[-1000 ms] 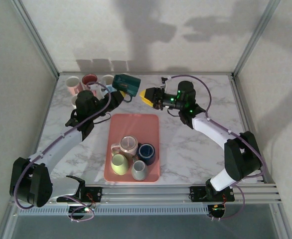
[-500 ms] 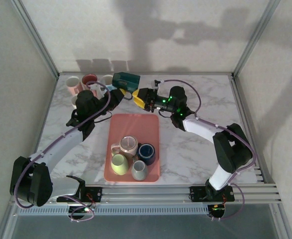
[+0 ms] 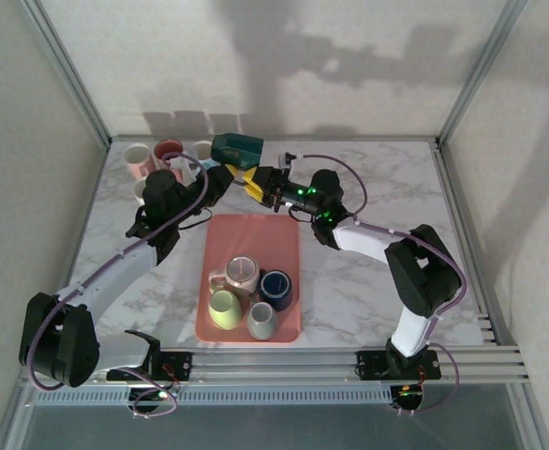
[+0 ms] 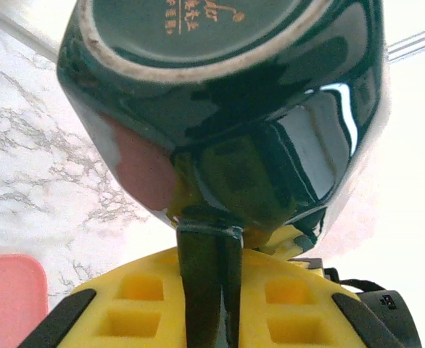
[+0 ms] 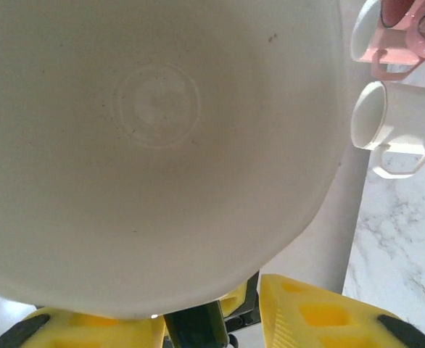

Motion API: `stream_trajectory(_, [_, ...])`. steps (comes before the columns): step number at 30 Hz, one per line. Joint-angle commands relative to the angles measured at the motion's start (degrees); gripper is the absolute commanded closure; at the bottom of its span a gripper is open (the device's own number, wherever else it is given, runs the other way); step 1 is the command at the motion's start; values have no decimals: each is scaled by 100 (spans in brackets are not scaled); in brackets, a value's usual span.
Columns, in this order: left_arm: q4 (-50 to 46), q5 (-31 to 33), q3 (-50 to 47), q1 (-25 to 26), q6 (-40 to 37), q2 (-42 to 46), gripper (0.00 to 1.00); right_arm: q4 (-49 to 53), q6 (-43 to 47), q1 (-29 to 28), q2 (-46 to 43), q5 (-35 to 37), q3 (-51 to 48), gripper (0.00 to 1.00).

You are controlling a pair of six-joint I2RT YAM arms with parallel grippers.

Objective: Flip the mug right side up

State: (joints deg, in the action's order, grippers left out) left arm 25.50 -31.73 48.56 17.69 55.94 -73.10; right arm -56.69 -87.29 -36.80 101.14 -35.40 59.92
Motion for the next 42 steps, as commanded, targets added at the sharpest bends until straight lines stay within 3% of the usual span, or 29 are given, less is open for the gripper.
stream_trajectory(1, [999,17,23,76,79,59,100,-441,-178,-73,154,214,27,66])
stream_trajectory(5, [1036,7,-10,72,84,59,100,-571,-254,-74,215,261,70,75])
stream_trajectory(9, [988,21,-29,76,33,77,100,-606,-196,-75,209,295,121,92])
stream_trajectory(11, [945,43,-47,76,-7,98,100,-586,-89,-76,174,281,125,96])
stream_trajectory(14, [857,67,-74,76,-104,136,100,-341,230,-79,88,255,140,98])
stream_trajectory(16, [802,68,-100,76,-145,171,90,-92,545,-81,-20,247,167,99])
stream_trajectory(20, [676,86,-170,70,-271,258,61,651,1280,-75,-301,188,313,100])
stream_trajectory(23, [573,91,-210,45,-355,318,53,1157,1836,-70,-509,159,427,100])
stream_trajectory(31, [-117,-61,-258,-98,-885,583,43,2303,2825,71,-1069,252,424,100])
stream_trajectory(42, [-2085,-200,-26,-480,-2886,981,40,5087,4773,290,-1906,878,801,100])
